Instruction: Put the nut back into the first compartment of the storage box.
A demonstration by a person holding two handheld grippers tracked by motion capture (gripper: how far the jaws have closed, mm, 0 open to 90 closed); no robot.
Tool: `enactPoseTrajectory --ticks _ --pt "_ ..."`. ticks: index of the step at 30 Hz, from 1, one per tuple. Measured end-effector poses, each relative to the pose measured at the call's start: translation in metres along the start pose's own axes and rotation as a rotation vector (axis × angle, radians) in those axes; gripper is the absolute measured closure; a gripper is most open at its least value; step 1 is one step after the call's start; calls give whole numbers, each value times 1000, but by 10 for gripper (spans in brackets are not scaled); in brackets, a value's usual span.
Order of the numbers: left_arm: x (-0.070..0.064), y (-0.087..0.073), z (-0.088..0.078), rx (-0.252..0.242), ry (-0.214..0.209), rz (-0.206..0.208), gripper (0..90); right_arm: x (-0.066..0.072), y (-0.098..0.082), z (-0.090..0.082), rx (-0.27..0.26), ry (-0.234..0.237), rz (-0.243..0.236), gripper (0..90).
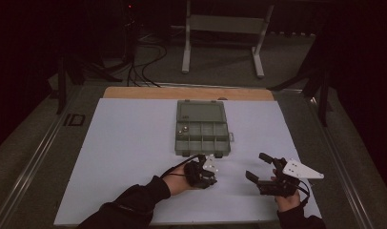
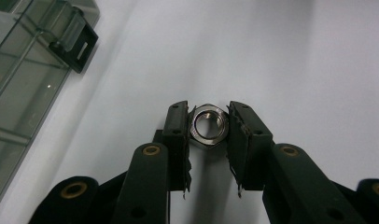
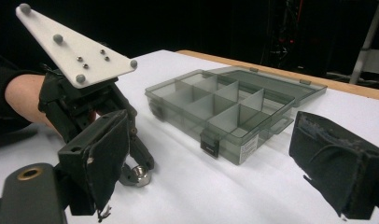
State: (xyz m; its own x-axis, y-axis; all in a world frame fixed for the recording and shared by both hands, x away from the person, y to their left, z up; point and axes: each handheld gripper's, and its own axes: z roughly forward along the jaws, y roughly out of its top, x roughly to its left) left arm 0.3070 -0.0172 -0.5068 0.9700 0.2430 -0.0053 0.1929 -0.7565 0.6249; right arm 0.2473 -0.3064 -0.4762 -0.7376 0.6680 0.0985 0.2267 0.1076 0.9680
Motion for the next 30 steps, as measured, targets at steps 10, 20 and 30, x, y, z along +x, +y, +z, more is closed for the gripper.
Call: enactPoseTrajectory --ticks 10,20,30 --pt "17 15 -40 -84 60 -27 694 0 0 0 1 -1 1 121" --pt "50 27 -81 -176 169 -69 694 0 0 1 1 -1 1 121" --pt "93 34 -108 -219 287 -145 695 -1 -1 1 3 0 4 121"
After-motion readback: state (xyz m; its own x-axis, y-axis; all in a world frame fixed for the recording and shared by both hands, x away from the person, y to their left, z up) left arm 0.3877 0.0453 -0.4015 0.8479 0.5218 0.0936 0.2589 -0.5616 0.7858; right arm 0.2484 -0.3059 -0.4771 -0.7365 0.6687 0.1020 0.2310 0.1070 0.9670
